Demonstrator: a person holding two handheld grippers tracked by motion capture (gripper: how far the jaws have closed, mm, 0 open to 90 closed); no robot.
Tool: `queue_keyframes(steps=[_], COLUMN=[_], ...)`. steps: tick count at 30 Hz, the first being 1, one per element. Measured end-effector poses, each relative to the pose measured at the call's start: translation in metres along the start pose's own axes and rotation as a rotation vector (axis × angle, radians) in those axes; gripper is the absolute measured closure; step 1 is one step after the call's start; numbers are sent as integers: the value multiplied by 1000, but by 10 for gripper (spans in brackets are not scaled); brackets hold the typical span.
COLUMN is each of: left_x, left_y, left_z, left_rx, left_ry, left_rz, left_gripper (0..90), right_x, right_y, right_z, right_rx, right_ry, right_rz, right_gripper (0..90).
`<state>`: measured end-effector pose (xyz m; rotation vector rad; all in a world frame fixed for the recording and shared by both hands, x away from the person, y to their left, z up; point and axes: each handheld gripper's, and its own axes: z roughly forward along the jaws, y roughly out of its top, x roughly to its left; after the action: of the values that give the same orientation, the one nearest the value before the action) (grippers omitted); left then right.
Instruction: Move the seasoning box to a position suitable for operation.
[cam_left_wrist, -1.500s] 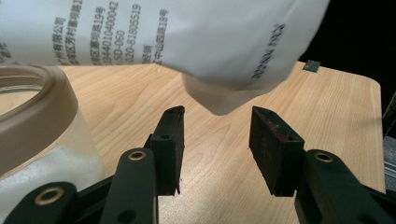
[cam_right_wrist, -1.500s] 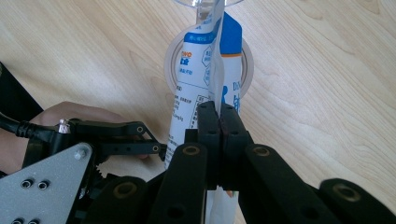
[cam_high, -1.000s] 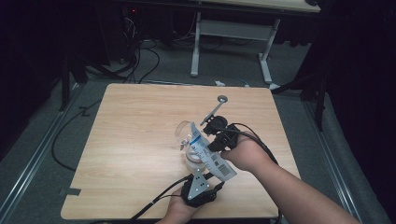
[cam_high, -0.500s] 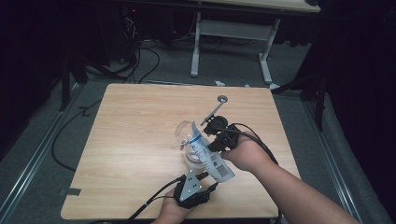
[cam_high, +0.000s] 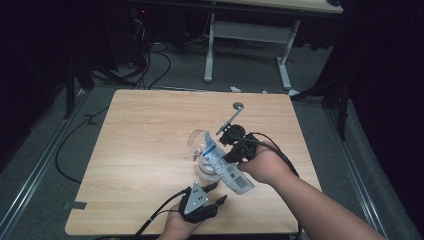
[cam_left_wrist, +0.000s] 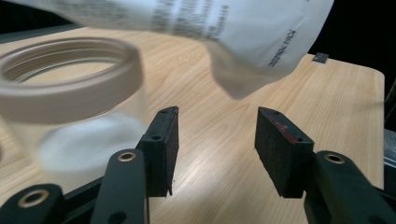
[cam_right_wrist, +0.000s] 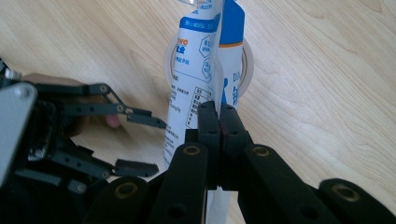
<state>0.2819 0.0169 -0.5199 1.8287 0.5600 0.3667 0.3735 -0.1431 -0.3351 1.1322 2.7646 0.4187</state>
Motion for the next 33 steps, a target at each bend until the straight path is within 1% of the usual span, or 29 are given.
queue_keyframes(steps=[1,3,6,8,14,20,21,22,24,25,27,30,33], left_x=[3,9,20,26,43,60,63,65,71,73,79,87,92], left_y=[-1,-3,-5,-6,-13,-17,-18,-19,-20,-21,-22,-23,-24], left_z=[-3,-8,-16,-22,-35,-52,-54,-57,-63,-66,-71,-81,-90], left_rx=[0,-1,-1,-5,12,7,6,6,4,3,-4,-20,-30], left_ry=[4,12,37,51,98,145,153,162,179,189,206,216,231], left_rz=[-5,-22,-39,-52,-53,-73,-76,-79,-86,-89,-95,-124,-132], left_gripper=[497,493,489,486,479,478,478,478,478,478,479,479,479], right_x=[1,-1,0,0,0,-1,-1,-1,-2,-1,-3,-3,-4], right_y=[0,0,-1,-2,-2,-5,-6,-6,-7,-8,-9,-10,-12], right_z=[0,0,0,1,2,2,2,2,1,1,0,-1,-3], right_rx=[4,-3,3,0,-1,-4,-3,-4,-6,-5,-11,-14,-10], right_ry=[-1,0,-3,3,6,7,8,8,7,8,9,7,6], right_rz=[10,-11,-1,-1,-4,-5,6,3,-2,7,1,6,16], right_gripper=[900,900,900,900,900,899,899,899,900,900,900,900,900])
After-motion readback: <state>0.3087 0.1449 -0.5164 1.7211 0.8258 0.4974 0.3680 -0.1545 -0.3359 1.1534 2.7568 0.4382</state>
